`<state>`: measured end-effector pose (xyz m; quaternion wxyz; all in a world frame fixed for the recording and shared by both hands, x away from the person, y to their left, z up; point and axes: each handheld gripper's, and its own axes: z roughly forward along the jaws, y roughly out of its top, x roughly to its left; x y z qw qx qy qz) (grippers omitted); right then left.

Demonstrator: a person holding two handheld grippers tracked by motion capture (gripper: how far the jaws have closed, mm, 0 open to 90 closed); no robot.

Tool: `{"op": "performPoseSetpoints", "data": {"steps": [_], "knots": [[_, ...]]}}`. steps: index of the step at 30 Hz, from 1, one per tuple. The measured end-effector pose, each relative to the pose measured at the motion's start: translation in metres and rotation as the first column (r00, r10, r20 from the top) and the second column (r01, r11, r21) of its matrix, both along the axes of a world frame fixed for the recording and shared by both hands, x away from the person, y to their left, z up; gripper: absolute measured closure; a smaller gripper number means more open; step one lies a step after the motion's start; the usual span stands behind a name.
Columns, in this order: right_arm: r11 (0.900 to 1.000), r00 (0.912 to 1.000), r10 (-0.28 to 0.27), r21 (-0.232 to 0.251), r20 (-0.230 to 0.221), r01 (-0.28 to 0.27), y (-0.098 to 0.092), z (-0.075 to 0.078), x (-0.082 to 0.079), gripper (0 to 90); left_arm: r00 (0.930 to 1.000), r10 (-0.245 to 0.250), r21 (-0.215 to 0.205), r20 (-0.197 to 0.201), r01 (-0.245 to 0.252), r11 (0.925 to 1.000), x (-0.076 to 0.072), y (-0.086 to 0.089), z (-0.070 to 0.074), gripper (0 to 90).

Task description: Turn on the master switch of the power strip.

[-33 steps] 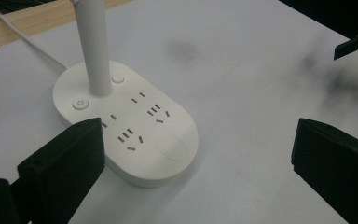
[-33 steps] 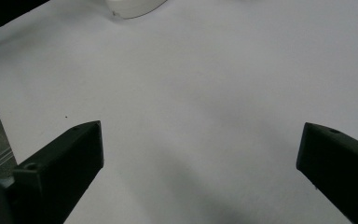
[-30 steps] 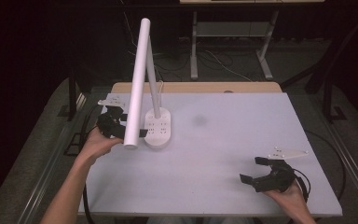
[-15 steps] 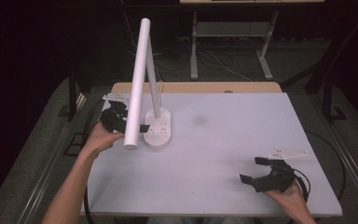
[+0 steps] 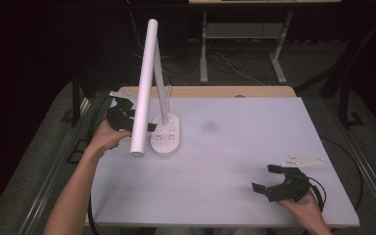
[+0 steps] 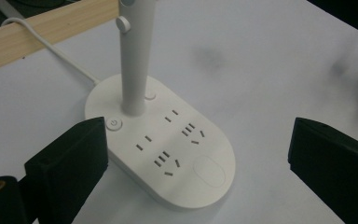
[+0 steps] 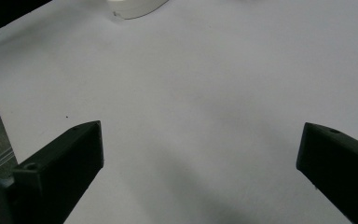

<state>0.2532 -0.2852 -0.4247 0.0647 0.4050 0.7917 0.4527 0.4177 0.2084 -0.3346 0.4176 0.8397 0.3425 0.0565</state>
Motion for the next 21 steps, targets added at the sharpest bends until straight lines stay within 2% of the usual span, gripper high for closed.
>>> {"op": "performPoseSetpoints", "data": {"steps": [5, 11, 21], "knots": [[1.000, 1.0000, -0.001, 0.001, 0.001, 0.001, 0.000, 0.000, 0.000, 0.0, 1.0000, 0.006, 0.012, -0.002, -0.006, 0.9999, 0.008, 0.001, -0.001, 6.1], [1.000, 1.0000, 0.000, 0.001, 0.000, 0.000, 0.000, 0.000, 0.000, 0.0, 0.9989, 0.034, 0.001, -0.032, -0.034, 0.9994, 0.016, 0.002, -0.008, 9.1], [1.000, 1.0000, 0.002, 0.006, 0.002, -0.002, -0.002, 0.000, 0.000, 0.0, 0.9976, 0.040, -0.010, -0.057, -0.041, 0.9991, 0.027, 0.007, -0.019, 16.6]]}}
